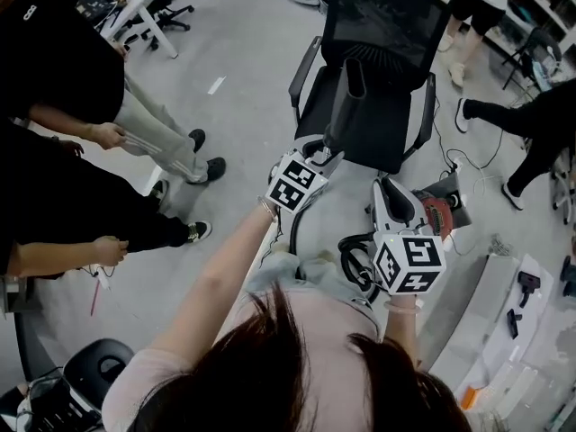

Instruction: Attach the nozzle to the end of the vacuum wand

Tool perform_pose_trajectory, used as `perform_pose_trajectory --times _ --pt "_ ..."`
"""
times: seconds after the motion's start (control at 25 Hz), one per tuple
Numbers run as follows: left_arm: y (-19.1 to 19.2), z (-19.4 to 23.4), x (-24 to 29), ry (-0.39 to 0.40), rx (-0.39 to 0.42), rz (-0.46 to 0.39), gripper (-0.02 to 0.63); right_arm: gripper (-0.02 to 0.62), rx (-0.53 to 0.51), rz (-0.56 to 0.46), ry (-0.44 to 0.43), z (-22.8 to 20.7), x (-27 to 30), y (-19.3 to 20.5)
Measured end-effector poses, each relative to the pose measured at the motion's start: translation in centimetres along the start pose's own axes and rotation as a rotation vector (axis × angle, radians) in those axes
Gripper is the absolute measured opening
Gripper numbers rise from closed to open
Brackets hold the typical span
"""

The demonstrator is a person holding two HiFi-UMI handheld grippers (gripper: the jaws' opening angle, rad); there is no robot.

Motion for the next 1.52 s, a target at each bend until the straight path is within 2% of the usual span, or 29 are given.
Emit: perform_pose_trajectory --times 0.32,0.76,1.52 --pt "0.5 1.1 -1.9 0.058 0.011 0.003 0.156 0.06 0.068 -0.001 0.072 3.7 0.7 0.1" --pt "0.9 2.8 -3.0 0.074 -0.01 -0.011 0.156 0.047 0.092 0.032 0.108 6.5 1.8 0.7" --pt "0.9 2.8 -2.1 0.068 -0.022 -0.018 0.156 0.046 0.076 0.064 0.11 5.6 2.6 0.8"
Point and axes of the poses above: the fingertips, and each gripper's own axes: x forward along the fingers, z to its left, y out of its underside, the point moved 6 cm from there along -x, backward along the fingers
